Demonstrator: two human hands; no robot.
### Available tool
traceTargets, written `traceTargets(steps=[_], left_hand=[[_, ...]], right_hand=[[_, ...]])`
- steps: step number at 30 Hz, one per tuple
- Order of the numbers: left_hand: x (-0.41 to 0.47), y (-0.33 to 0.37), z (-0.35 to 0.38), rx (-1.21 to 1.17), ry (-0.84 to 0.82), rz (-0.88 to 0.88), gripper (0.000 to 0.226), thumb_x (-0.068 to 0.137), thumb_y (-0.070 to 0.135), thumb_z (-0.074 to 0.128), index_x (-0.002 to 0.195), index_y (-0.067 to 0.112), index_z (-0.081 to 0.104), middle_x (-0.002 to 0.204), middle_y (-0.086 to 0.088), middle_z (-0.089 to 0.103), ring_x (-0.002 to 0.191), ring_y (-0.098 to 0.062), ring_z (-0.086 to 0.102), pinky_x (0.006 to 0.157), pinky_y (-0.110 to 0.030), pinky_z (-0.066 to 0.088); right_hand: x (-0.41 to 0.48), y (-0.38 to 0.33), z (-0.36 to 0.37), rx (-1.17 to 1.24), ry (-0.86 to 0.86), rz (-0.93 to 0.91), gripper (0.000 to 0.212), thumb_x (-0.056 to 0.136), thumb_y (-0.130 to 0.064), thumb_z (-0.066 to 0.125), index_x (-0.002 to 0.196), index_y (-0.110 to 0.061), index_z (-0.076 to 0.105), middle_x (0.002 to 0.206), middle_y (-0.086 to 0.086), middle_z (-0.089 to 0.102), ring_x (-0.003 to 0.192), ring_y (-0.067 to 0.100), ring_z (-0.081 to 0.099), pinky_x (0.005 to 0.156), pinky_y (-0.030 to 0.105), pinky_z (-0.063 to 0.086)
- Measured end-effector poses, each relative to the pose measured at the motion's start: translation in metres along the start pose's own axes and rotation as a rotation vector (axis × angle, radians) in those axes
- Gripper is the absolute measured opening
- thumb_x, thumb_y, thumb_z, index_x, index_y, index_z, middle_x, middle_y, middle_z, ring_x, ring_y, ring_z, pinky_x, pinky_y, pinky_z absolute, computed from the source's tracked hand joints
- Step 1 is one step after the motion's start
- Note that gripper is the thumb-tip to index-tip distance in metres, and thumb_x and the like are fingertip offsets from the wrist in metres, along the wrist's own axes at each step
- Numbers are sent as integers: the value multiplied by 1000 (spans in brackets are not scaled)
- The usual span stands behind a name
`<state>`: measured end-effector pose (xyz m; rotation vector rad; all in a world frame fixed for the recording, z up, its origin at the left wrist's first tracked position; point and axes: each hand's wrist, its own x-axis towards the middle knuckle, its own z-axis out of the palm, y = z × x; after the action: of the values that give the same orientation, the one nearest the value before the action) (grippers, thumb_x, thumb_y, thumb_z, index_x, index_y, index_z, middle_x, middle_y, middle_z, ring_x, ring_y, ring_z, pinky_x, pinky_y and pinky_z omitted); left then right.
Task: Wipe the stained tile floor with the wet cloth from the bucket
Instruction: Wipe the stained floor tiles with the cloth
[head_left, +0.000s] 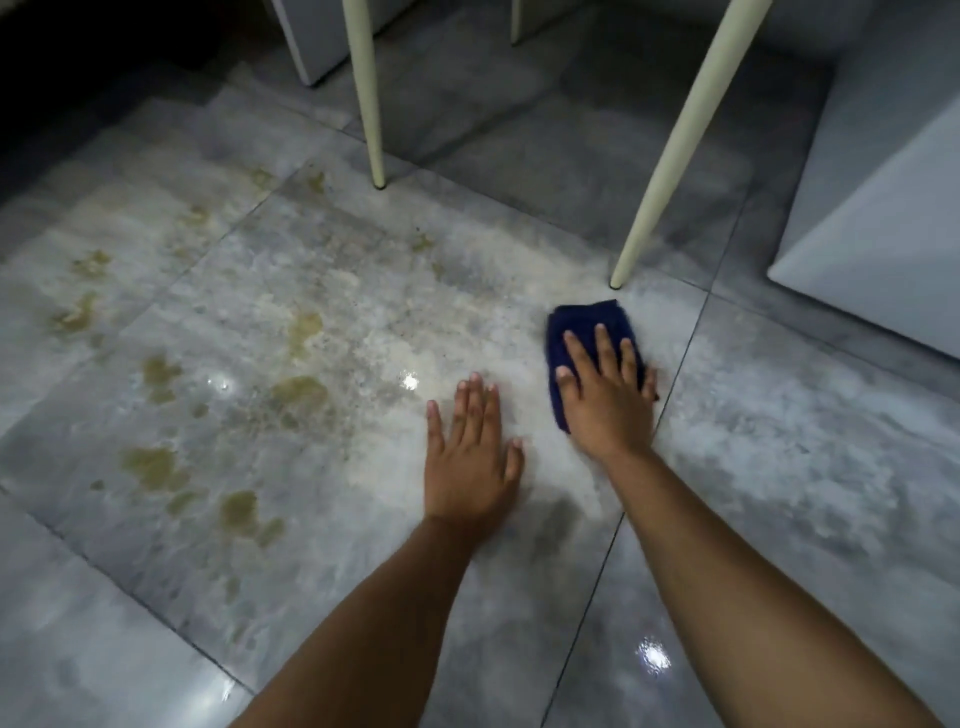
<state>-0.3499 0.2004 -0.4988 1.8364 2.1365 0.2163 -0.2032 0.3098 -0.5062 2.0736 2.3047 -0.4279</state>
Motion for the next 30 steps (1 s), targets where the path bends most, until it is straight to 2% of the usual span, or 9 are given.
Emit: traceTargets(steps=[4,7,10,15,18,22,26,28,30], left_hand=[[70,46,7,6,-6,38,68,100,45,18,152,9,-8,161,-9,-13,147,-19,-19,117,-46,-16],[70,35,15,123,-5,27,73,97,52,14,152,9,-9,160,-9,-15,147,-20,-18,117,-49,-12],[56,32,25,114,-7,27,76,94,56,8,151,10,-13,160,-8,-17,146,-19,-22,117,-48,-13],[64,41,28,85,35,-19,76,93,59,5,150,14,-17,157,-4,-23,144,-15,-26,117,-46,-15],[72,42,28,121,27,24,75,93,59,4,150,14,-18,157,-4,-23,144,-15,-27,117,-46,-15],[75,48,33,127,0,54,76,92,58,5,150,13,-15,160,-5,-19,145,-16,-24,118,-47,-12],[73,43,29,170,-9,16,77,90,58,2,150,13,-17,160,-6,-18,145,-17,-23,118,-48,-11],[76,48,26,156,6,23,77,90,59,1,150,14,-17,160,-6,-19,145,-16,-24,118,-47,-12],[84,56,24,121,27,45,77,91,59,4,151,14,-15,160,-5,-17,146,-16,-22,118,-47,-12]], right_hand=[[14,80,-22,72,156,308,53,99,-52,14,151,-41,13,162,-2,5,147,27,3,116,56,2],[-32,63,6,106,168,393,54,99,-51,15,151,-39,14,162,0,5,147,28,2,116,56,0],[-34,43,10,56,106,331,53,98,-53,14,150,-42,10,162,-3,2,147,25,-2,115,54,-2],[83,55,-31,71,59,155,51,100,-51,15,150,-43,10,162,-4,1,148,25,-4,116,54,-4],[97,100,-41,148,120,362,52,100,-51,14,151,-42,10,162,-3,-1,148,27,-3,116,55,-3],[21,113,-11,207,231,656,53,99,-50,14,151,-39,12,162,1,3,147,30,0,115,57,-1],[-2,49,6,134,157,459,53,99,-51,14,151,-40,11,162,-1,2,147,27,-2,113,55,-8],[19,60,-13,91,116,348,53,99,-52,11,151,-42,8,162,-4,-1,148,25,-5,115,53,-9],[40,91,-31,85,138,369,53,99,-52,11,151,-42,6,162,-4,-2,148,24,-6,117,53,-6]])
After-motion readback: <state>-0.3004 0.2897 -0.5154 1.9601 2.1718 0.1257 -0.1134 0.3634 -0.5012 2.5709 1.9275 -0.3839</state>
